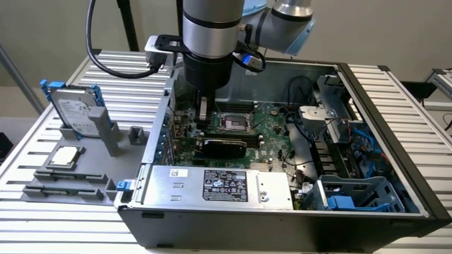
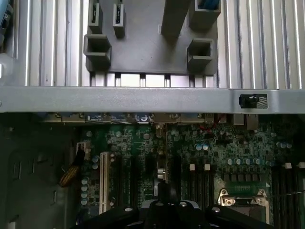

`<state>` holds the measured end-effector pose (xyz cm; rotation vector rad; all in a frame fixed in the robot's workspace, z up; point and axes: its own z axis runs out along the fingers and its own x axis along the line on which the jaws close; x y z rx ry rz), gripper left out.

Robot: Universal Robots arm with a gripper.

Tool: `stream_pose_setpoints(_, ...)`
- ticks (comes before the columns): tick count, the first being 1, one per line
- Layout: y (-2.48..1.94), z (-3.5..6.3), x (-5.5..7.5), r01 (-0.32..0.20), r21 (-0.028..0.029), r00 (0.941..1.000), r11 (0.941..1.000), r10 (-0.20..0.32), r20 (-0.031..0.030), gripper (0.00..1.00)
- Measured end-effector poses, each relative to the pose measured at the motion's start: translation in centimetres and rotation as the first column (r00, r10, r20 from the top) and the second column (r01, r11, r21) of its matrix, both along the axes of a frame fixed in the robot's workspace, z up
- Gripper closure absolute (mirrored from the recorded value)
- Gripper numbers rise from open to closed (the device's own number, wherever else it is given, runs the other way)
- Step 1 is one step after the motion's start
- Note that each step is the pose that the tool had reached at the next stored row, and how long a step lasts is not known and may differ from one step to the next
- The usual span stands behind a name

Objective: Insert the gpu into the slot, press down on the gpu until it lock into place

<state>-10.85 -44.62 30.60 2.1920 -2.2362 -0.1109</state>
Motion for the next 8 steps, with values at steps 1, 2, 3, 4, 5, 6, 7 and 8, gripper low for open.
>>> stream_pose_setpoints(1, -0.02, 0.08, 0.18, -0.001, 0.0027, 1.0, 1.0, 0.001, 0.001, 0.89)
stream_pose_setpoints(2, -0.03, 0.12, 0.3, -0.001, 0.0035, 1.0, 1.0, 0.001, 0.0006, 0.89)
stream_pose_setpoints(3, -0.03, 0.12, 0.31, -0.001, 0.0055, 1.0, 1.0, 0.001, -0.0004, 0.89)
stream_pose_setpoints(4, -0.03, 0.13, 0.3, -0.001, 0.0071, 1.0, 1.0, 0.001, -0.0005, 0.89)
stream_pose_setpoints(5, -0.03, 0.13, 0.3, -0.001, 0.0091, 1.0, 1.0, 0.001, -0.0005, 0.89)
stream_pose_setpoints(6, -0.03, 0.13, 0.31, -0.001, 0.0111, 1.0, 0.9999, 0.001, -0.0005, 0.89)
stream_pose_setpoints(7, -0.03, 0.13, 0.31, -0.001, 0.013, 1.0, 0.9999, 0.001, -0.0005, 0.89)
stream_pose_setpoints(8, -0.03, 0.13, 0.31, -0.001, 0.015, 1.0, 0.9999, 0.001, -0.0004, 0.89)
